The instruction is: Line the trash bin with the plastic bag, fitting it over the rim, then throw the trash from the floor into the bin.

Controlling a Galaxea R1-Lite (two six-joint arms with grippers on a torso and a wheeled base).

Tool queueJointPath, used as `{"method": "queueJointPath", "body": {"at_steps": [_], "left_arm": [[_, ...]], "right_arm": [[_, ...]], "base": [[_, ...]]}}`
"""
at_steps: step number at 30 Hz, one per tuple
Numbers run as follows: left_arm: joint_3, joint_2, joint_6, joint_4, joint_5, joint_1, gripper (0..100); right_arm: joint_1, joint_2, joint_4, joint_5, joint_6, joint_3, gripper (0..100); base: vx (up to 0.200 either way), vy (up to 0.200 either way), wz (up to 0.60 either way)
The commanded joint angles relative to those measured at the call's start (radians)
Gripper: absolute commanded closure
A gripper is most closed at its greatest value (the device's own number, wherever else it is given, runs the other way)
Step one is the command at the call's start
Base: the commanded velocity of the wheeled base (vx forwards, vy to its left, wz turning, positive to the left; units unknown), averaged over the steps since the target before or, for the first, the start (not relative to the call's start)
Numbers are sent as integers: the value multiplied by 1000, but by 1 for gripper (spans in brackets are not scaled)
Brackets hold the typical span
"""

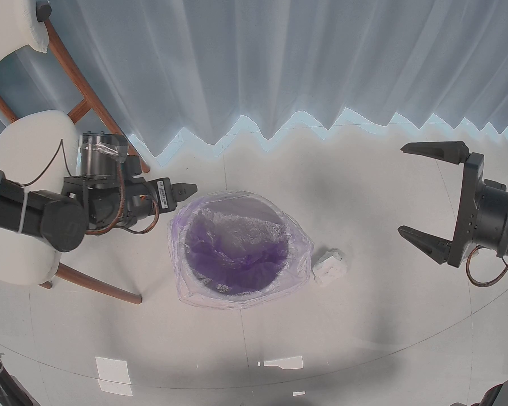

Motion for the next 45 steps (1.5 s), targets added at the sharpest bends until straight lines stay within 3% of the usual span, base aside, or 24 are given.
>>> {"method": "queueJointPath", "body": {"at_steps": [1, 6, 45], "left_arm": [[-70, 160, 37, -7, 42, -7, 0], [-65, 216, 40, -9, 104, -1, 0], [-272, 420, 22, -11, 157, 89, 0]], "right_arm": [[-3, -52, -2, 2, -1, 45, 0], [-3, -57, -4, 2, 0, 51, 0], [-30, -64, -2, 2, -1, 108, 0]], "base": [[0, 0, 0], [0, 0, 0], [0, 0, 0]]}}
